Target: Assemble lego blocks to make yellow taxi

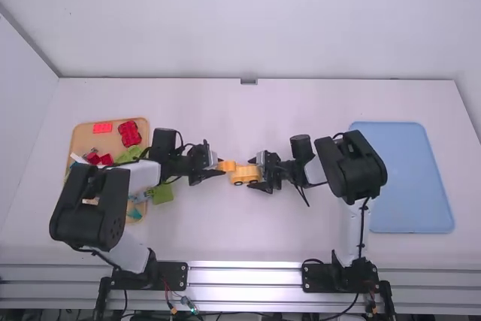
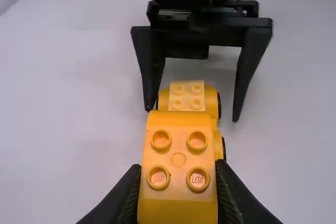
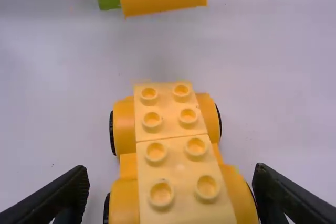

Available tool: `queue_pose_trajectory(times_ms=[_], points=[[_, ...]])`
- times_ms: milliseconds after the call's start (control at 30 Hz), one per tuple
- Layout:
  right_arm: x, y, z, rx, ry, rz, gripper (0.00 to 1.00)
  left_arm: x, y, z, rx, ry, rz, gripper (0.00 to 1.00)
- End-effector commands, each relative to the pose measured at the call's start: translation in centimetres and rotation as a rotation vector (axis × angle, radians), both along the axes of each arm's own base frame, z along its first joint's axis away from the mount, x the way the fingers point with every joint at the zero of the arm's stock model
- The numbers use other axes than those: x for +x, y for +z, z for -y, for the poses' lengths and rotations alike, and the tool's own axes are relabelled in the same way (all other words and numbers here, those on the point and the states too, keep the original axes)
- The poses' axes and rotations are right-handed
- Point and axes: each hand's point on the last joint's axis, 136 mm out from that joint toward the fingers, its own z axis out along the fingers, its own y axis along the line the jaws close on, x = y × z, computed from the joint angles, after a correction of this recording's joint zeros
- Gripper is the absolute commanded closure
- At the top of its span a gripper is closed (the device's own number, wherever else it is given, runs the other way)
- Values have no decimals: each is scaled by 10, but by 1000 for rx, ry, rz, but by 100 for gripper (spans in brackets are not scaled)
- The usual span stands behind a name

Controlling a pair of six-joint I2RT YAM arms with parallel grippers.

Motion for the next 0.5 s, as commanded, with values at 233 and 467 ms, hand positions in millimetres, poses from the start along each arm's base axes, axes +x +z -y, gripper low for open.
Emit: queue_pose_trajectory(times_ms=[233,467], points=[[-5,-4,-6,-2,27,11,45,-6,0,16,-82,-59,-51,84],[-6,-5,-4,-8,24,-14,48,-7,-4,33,-50,-81,-34,87]])
